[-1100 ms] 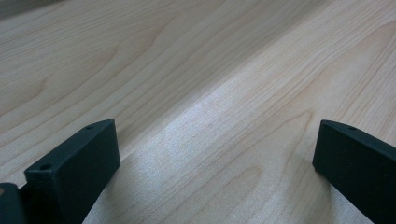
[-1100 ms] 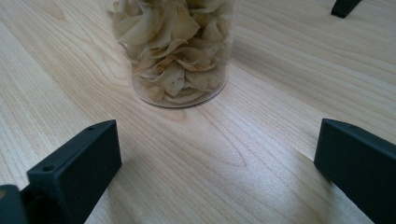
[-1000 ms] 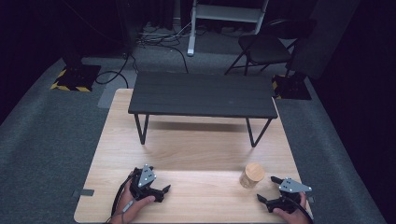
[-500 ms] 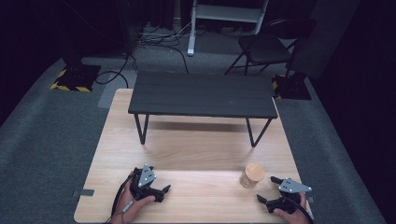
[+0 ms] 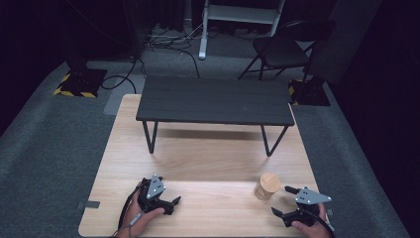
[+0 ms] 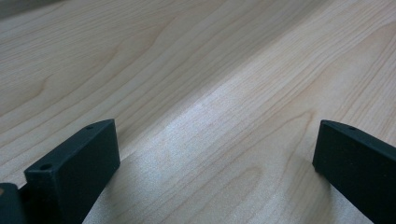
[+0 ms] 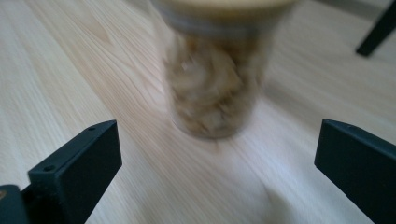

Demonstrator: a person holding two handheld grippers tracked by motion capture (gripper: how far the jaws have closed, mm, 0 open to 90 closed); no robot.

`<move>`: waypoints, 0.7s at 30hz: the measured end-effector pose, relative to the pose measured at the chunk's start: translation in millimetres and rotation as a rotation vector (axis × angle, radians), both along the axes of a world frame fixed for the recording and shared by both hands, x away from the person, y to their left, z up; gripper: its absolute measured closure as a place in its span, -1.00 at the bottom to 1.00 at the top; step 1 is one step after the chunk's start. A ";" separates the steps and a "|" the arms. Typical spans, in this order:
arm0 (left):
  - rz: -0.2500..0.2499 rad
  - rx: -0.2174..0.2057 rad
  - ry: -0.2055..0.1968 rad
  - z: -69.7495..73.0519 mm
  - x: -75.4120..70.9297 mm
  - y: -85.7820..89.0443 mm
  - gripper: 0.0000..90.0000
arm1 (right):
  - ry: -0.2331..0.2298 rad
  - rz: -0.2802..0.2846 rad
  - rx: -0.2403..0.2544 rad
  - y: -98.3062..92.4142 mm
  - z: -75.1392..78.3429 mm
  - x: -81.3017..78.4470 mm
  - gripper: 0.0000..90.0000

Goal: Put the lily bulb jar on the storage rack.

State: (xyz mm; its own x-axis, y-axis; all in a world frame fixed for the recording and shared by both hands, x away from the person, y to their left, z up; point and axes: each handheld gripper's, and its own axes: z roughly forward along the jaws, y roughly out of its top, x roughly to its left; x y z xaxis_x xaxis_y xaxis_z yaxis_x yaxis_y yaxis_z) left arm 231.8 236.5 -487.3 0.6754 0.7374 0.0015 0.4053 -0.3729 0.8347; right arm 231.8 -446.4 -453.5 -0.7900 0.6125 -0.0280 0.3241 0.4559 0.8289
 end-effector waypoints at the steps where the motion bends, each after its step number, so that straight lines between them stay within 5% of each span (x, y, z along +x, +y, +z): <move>1: 0.000 0.000 0.000 0.0 0.0 0.0 -0.99 | -0.004 0.014 -0.001 2.0 4.1 1.9 -1.00; 9: -0.001 0.000 0.000 0.1 0.1 0.1 -0.99 | 0.005 0.045 -0.012 16.9 23.8 16.3 -1.00; 21: -0.004 0.000 0.000 0.0 0.3 0.4 -0.99 | 0.031 0.037 -0.036 41.8 27.2 38.9 -0.98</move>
